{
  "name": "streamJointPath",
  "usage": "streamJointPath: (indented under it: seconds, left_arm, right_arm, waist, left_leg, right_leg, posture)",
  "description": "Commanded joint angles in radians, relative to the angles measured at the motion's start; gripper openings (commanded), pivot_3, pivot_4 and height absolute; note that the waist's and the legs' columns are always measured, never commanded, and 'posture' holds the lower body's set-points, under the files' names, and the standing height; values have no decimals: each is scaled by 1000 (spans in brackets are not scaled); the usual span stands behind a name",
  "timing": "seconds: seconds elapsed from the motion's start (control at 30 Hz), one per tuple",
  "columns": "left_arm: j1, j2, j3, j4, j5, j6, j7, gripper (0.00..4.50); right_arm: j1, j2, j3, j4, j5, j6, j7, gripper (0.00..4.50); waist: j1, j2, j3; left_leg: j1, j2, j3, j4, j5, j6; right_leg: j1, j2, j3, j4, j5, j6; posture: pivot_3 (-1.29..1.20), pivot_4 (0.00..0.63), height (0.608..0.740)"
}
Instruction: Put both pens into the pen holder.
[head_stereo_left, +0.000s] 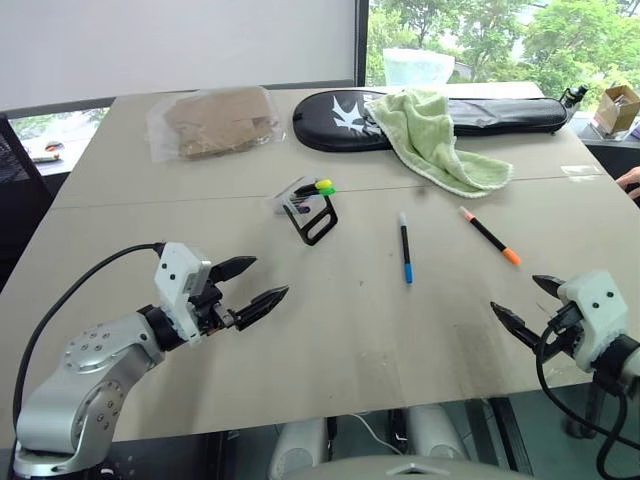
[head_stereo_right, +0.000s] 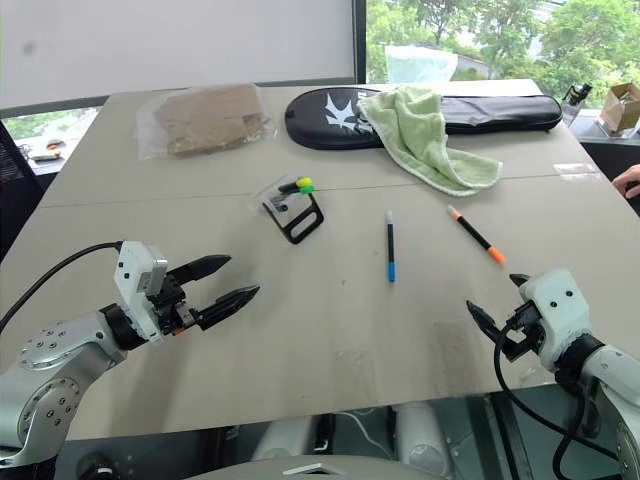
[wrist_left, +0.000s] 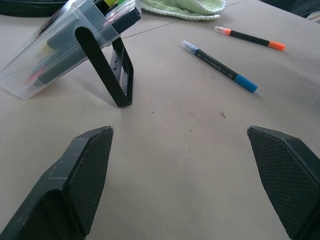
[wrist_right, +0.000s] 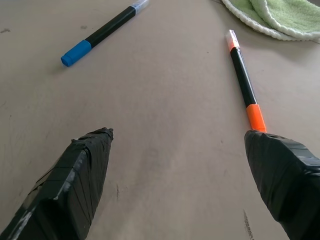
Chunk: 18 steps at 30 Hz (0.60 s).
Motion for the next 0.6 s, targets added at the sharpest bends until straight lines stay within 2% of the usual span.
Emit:
streamJointPath:
  seconds: [0.03, 0.07, 0.1, 0.2, 0.4, 0.53, 0.57, 0.6]
  left_arm:
    - [-22, -17, -26, -22, 68, -183, -63, 4457]
    - [-44, -51, -50, -33, 73, -276, -121, 4457]
    - [-56, -44, -72, -51, 47, -281, -173, 4457]
    - [-97, -9, -111, -66, -47, -204, -242, 4457]
    - [-192, 4, -194, -81, -38, -156, -201, 4457]
    - [-290, -1, -246, -90, -62, -48, -115, 4457]
    - [-303, -6, -253, -92, -68, -38, -107, 4500]
    - [-317, -8, -259, -97, -77, -18, -93, 4500]
  right_arm:
    - [-59, -39, -30, 39, 23, 67, -15, 4500]
    - [-125, -64, -12, 107, 13, 104, -31, 4500]
    - [-202, -86, 15, 172, 11, 133, -36, 4500]
    - [-394, -138, 122, 340, -37, 193, -59, 4500]
    - [-697, -166, 306, 617, -99, 250, -43, 4500]
    - [-900, -149, 426, 827, -119, 317, 5, 4500]
    - [-920, -151, 440, 857, -121, 321, 17, 3921]
    - [-937, -156, 454, 887, -126, 327, 27, 3639]
  waist:
    - [1, 0, 0]
    - [1, 0, 0]
    - [-1, 0, 0]
    - [-4, -2, 0]
    - [-1, 0, 1]
    - [-4, 1, 2]
    - [-3, 1, 2]
    - [-2, 1, 2]
  left_leg:
    - [0, 0, 0, 0, 0, 0]
    - [0, 0, 0, 0, 0, 0]
    - [0, 0, 1, 0, 0, 0]
    - [0, 0, 7, 3, 0, 1]
    - [-1, 0, 3, -1, 0, 1]
    - [-4, 0, 3, -1, 0, 1]
    - [-3, 0, 3, -1, 0, 1]
    - [-4, 0, 3, -1, 0, 1]
  right_leg:
    - [0, 0, 0, 0, 0, 0]
    - [0, 0, 0, -1, 0, 0]
    - [0, 0, 1, -2, 0, 0]
    - [0, -1, 4, -3, 2, -3]
    - [-1, 3, 2, -2, 4, -7]
    - [-3, 4, 3, -3, 5, -7]
    - [-3, 4, 3, -3, 5, -6]
    - [-3, 4, 3, -4, 6, -5]
  posture:
    - [0, 150, 740]
    - [0, 150, 740]
    - [0, 150, 740]
    - [0, 150, 740]
    - [0, 150, 740]
    - [0, 150, 740]
    - [0, 150, 740]
    - [0, 150, 740]
